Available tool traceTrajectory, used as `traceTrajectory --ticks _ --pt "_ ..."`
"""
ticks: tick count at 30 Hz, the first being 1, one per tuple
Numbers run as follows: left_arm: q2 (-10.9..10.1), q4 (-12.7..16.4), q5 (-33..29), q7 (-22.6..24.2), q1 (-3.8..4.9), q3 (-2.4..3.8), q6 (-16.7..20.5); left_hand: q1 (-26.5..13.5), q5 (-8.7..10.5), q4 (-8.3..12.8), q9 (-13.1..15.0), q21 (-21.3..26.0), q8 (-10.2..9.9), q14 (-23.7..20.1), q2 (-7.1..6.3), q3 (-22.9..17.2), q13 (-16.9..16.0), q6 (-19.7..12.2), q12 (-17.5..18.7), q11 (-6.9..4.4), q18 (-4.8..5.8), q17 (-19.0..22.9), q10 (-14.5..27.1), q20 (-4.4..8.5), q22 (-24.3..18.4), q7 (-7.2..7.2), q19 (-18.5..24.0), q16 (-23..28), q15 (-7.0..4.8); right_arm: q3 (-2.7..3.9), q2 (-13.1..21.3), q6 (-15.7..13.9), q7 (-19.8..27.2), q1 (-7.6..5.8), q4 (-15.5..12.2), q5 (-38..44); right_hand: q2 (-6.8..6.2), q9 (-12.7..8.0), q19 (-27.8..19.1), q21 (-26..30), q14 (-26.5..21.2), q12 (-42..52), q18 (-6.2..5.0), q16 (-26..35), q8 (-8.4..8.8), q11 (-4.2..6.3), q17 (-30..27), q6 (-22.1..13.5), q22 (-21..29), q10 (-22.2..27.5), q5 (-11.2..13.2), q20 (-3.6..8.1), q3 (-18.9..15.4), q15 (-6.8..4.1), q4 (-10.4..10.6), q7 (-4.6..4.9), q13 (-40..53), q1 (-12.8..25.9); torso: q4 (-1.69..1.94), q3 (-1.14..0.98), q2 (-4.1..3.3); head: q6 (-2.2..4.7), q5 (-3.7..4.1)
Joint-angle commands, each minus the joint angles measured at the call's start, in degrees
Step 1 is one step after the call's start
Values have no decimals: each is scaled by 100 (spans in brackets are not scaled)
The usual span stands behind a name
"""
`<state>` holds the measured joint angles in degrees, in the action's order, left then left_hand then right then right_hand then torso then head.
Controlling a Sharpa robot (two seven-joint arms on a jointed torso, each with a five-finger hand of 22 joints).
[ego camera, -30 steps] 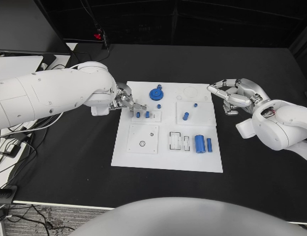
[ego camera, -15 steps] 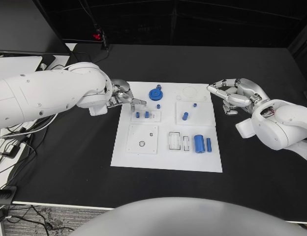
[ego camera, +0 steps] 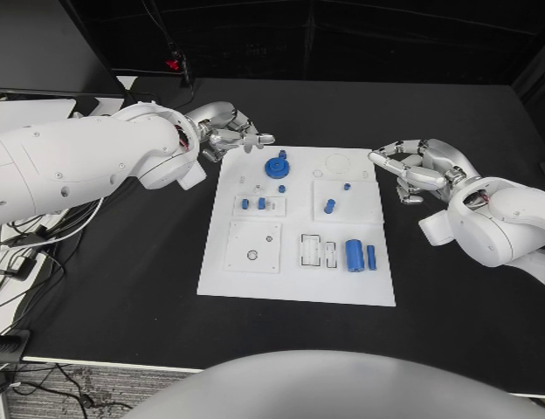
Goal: Assemble the parts on the task board
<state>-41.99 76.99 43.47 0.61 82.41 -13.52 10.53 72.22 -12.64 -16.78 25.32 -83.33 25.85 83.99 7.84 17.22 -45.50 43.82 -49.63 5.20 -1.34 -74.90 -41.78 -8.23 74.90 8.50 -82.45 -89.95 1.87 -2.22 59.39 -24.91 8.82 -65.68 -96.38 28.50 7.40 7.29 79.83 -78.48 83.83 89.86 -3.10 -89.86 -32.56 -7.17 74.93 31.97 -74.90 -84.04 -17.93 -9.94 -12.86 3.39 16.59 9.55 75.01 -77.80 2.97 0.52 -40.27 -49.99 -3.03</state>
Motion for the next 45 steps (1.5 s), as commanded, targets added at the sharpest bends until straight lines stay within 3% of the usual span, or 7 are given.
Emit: traceTrajectory --ticks 1,6,11,16,26,34,45 --pt "44 -58 -514 1302 -40 2 673 318 -82 40 -165 -198 -72 569 -112 22 658 -67 672 71 -18 -1480 217 -49 1307 43 -207 14 72 2 15 -73 173 6 -11 10 20 -7 -21 5 617 14 -88 -14 -29 -34 1507 -42 -582 -596 -29 1 -45 36 1 238 1499 -56 7 -1 -2 -1 3" --pt "138 -181 -445 1840 -159 1 996 848 -265 -7 -602 -667 -374 601 -405 -41 2000 53 1768 158 134 -1510 151 -111 1510 121 -755 -5 143 2 19 -97 245 19 -17 10 27 -8 -13 -2 617 14 -86 -14 -52 -32 1507 -38 -589 -596 -53 1 -44 35 -3 236 1499 -74 -3 -2 3 1 -7" --pt "270 -341 316 2161 -300 1 1234 1298 -253 -6 -984 -667 -750 601 -720 -311 2781 225 2180 182 134 -1510 -55 -141 1510 137 -755 -5 164 2 23 -135 349 24 -17 10 28 -8 -12 -3 617 14 -85 -14 -53 -32 1507 -38 -590 -596 -54 1 -44 35 -3 236 1499 -75 0 1 -1 33 7" --pt "463 -556 1449 2462 -449 1 1567 1712 -34 -8 -1299 -667 -1065 601 -834 -635 3355 607 2368 124 134 -1510 -517 -95 1510 91 -755 -5 124 2 32 -239 606 29 -19 10 31 -7 11 -27 617 14 -77 -14 -77 -30 1507 -28 -610 -596 -67 1 -51 34 2 233 1499 -78 1 -2 -5 69 21" --pt "907 -1036 3828 2454 -621 2 1614 1986 887 18 -1684 -667 -1551 601 -1016 -1137 4020 807 2802 69 134 -1510 -1045 -24 1510 -96 -755 -5 36 2 -3 -351 915 33 -11 7 33 -4 22 -38 617 14 -73 -14 -121 -24 1507 -1 -621 -596 -54 4 -74 31 12 226 1499 -57 -14 5 -13 148 47" --pt "1114 -1236 4904 2161 -733 3 1433 2169 970 13 -1778 -667 -1627 601 -1020 -1417 4189 983 2972 46 134 -1510 -1220 -5 1510 -114 -755 -5 18 2 -20 -333 896 34 -5 6 35 -4 11 -25 617 14 -78 -14 -130 -23 1507 2 -611 -596 -48 4 -80 30 13 224 1499 -52 -2 0 -4 202 72" --pt "1214 -1340 5162 1852 -786 4 1272 2346 975 11 -1857 -667 -1714 601 -1015 -1609 4201 1043 3205 51 134 -1510 -1144 11 1510 -49 -755 -5 8 2 -31 -302 786 35 9 7 36 -4 1 -14 617 14 -81 -14 -133 -23 1507 1 -602 -596 -47 5 -81 29 12 224 1499 -51 1 3 3 182 73"
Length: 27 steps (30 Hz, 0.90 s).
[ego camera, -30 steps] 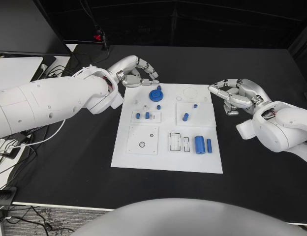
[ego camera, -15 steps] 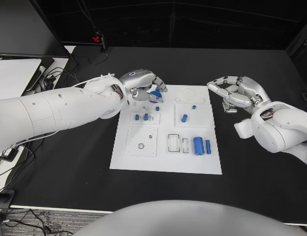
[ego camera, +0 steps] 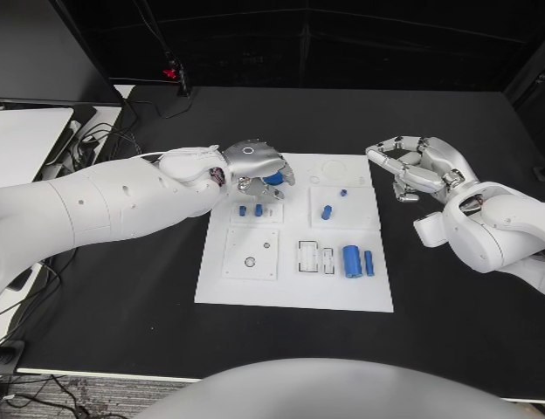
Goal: Assemble the parts on the task board
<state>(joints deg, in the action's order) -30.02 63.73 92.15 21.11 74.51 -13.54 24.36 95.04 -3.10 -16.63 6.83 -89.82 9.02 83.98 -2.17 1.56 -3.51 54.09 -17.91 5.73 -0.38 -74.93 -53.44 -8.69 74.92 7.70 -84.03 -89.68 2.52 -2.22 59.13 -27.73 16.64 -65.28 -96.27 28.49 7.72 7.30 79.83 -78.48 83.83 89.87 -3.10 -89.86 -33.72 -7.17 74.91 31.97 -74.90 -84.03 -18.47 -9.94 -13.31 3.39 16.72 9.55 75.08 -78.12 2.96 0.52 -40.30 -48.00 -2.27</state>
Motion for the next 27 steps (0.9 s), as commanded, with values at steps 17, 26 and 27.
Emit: traceTrajectory --ticks 17,26,27 --pt "104 -128 665 -371 -5 6 -210 82 25 -15 -50 -18 -63 602 -23 -146 -3 100 120 -40 38 -1507 -55 90 1508 19 -597 -32 -78 2 -6 3 -74 -3 7 9 7 -6 -5 -7 617 13 -83 -14 -21 -22 1509 -2 -597 -597 3 5 -37 29 -4 223 1492 -23 -1 -2 5 -17 -28" --pt "136 -187 674 -392 -7 7 -411 52 29 -10 -64 -18 -69 602 -87 -148 -3 158 162 -66 38 -1507 -87 111 1508 3 -597 -32 -112 2 -9 12 -79 -2 9 9 10 -8 -7 -5 617 13 -84 -14 -25 -22 1509 -6 -596 -597 -5 6 -37 28 -8 223 1492 -28 3 -2 3 -31 -19" --pt "141 -195 674 -394 -7 7 -415 63 29 -6 -67 -18 -70 602 -100 -154 -3 169 171 -76 38 -1507 -93 116 1508 -5 -597 -32 -118 2 -9 12 -79 -2 9 9 10 -8 -7 -5 617 13 -84 -14 -25 -22 1509 -6 -596 -597 -5 6 -37 28 -8 223 1492 -28 1 -2 2 -34 -20"
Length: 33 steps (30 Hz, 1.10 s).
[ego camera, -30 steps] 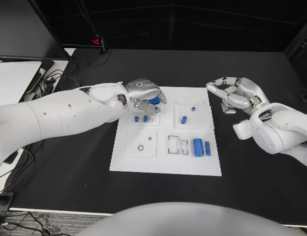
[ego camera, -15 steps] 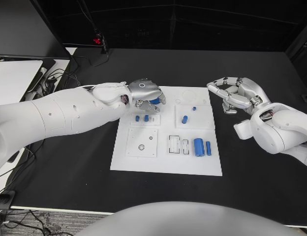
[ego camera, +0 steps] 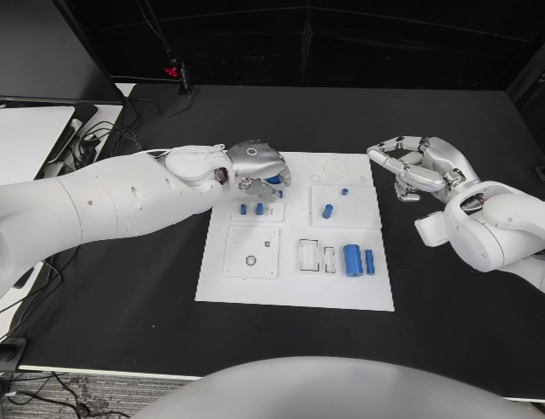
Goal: Assemble the parts on the task board
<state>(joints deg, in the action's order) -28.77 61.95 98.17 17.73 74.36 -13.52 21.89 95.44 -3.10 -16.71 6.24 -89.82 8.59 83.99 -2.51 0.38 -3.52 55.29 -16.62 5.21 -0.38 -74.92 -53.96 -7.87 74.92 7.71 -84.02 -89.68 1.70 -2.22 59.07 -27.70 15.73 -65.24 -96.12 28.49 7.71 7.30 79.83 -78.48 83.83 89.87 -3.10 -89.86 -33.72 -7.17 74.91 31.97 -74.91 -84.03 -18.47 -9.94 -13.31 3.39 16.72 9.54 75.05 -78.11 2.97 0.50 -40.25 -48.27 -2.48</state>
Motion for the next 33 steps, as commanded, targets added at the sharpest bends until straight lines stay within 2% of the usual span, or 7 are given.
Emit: traceTrajectory --ticks 1,9,33 --pt "23 -29 73 -57 8 5 -172 40 30 5 -13 -18 -31 601 -81 -43 -2 60 52 -35 38 -1508 -47 39 1508 -14 -598 -32 -42 3 -3 8 14 -5 -6 9 10 -8 -7 -5 617 13 -84 -14 -25 -22 1509 -6 -596 -597 -5 6 -37 28 -8 223 1495 -28 -1 0 -2 -10 -4" --pt "56 -95 73 -73 8 5 -189 101 31 2 -30 -18 -45 601 -114 -81 -2 104 100 -77 38 -1508 -74 67 1508 -53 -598 -32 -87 3 -6 4 21 -5 -5 9 10 -8 -7 -5 617 13 -84 -14 -25 -22 1509 -6 -596 -597 -5 6 -37 28 -8 223 1495 -28 -1 2 -3 -50 -15" --pt "139 -182 73 -140 9 5 -408 162 31 -8 -55 -18 -53 601 -19 -215 -1 246 165 -100 38 -1508 -256 102 1508 -78 -598 -32 -91 3 -6 -14 36 -4 -13 9 12 -9 4 -16 617 13 -80 -14 -30 -21 1509 -9 -605 -597 -13 6 -39 27 -10 223 1495 -33 0 -4 -3 -86 18"
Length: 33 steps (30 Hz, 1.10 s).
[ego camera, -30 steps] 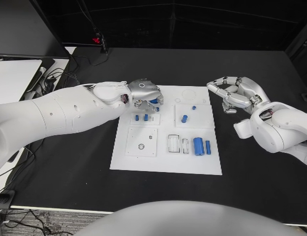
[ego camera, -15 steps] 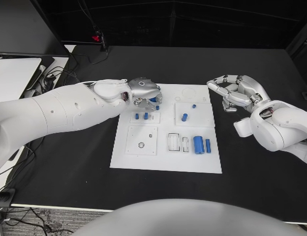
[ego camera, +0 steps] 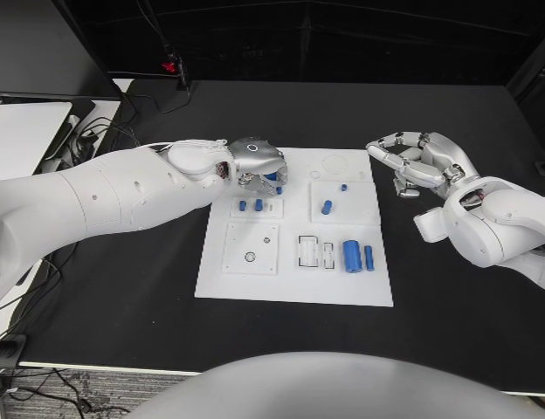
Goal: Assemble the parts on the task board
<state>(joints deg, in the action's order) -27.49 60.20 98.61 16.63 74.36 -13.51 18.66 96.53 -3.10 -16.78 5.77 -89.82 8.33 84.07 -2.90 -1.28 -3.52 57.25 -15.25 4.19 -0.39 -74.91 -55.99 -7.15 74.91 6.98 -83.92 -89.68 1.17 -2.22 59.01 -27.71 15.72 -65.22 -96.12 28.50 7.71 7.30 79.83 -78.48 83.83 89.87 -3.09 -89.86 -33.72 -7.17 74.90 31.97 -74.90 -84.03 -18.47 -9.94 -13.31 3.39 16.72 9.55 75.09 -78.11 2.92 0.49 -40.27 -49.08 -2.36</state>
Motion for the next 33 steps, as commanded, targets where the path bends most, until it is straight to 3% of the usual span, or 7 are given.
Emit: traceTrajectory --ticks 1,8,21,33 --pt "13 -8 29 -32 9 4 -90 53 31 0 -8 -18 -27 593 22 -51 0 51 29 2 39 -1509 -56 31 1509 -5 -608 -32 -37 3 0 -12 36 -6 -14 9 12 -9 4 -16 617 13 -80 -14 -30 -21 1510 -9 -605 -597 -13 6 -39 27 -10 222 1491 -33 6 -2 -1 -5 6" --pt "19 -31 29 -43 9 4 -231 59 31 -3 -16 -18 -28 593 56 -99 0 109 57 2 39 -1509 -133 33 1509 -7 -608 -32 -28 3 6 -9 33 -6 -24 9 12 -9 4 -16 617 13 -80 -14 -30 -21 1510 -9 -605 -597 -13 6 -39 27 -10 222 1491 -33 12 -4 -2 -22 12" --pt "51 -18 29 4 9 4 -367 92 31 4 -26 -18 -36 593 65 -144 4 144 97 -3 39 -1509 -173 33 1509 -10 -608 -32 -27 3 10 -7 24 -6 -41 9 12 -9 4 -16 617 13 -80 -14 -30 -21 1510 -9 -605 -597 -13 6 -39 27 -10 222 1491 -33 -8 2 0 -49 18" --pt "108 -70 29 2 9 4 -462 94 31 -2 -32 -18 -39 593 93 -186 2 183 125 -4 39 -1509 -223 32 1509 -11 -608 -32 -26 3 5 6 7 -6 -40 9 12 -9 4 -16 617 13 -80 -14 -30 -21 1510 -9 -605 -597 -13 6 -39 27 -10 222 1491 -33 5 1 -1 -68 31"
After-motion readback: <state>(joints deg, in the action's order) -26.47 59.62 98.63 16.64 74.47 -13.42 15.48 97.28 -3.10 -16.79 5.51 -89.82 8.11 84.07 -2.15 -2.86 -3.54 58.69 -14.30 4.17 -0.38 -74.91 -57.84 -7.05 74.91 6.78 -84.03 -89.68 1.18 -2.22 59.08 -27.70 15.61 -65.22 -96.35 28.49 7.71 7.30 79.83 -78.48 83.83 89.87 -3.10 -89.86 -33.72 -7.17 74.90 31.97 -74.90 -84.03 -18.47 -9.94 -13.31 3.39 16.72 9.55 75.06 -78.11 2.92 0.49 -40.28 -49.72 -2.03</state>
